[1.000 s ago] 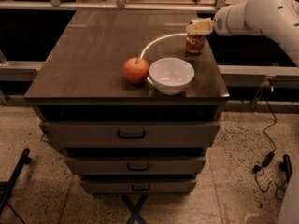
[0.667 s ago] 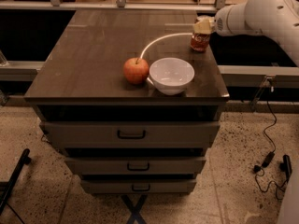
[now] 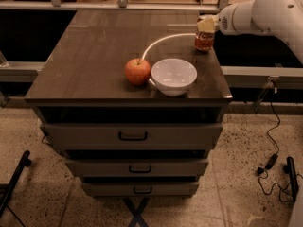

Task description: Pick coke can

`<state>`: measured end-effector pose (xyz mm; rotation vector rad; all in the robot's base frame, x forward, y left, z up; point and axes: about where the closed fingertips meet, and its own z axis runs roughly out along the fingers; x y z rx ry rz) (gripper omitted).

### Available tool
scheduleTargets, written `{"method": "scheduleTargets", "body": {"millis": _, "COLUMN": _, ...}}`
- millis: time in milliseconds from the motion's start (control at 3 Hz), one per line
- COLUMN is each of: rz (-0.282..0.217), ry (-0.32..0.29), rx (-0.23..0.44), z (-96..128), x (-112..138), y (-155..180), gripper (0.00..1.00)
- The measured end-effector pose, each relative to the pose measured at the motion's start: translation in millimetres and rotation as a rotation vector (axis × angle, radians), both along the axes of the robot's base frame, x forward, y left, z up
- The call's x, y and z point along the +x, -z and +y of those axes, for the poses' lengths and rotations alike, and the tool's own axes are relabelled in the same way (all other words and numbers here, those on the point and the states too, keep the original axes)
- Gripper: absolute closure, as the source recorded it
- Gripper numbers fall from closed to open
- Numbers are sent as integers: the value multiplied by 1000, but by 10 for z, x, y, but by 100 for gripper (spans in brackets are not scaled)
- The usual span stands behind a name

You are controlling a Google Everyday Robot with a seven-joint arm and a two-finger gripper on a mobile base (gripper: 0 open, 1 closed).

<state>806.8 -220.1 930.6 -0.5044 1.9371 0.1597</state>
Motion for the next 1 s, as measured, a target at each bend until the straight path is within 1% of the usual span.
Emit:
{"method": "scheduleTargets", "body": {"millis": 333, "rz": -64, "ry": -67, "rx": 11, "z": 77, "x": -116, "y": -202, "gripper": 100}}
{"method": "scheduleTargets", "body": {"millis": 667, "rz": -148, "ry": -157, "rx": 44, "z": 197, "x": -276, "y": -451, "gripper": 100}}
{"method": "scheduleTargets", "body": {"millis": 1000, "rz": -190, "ry": -255, "rx": 49, "z": 355, "x": -392, "y": -697, "gripper": 100}}
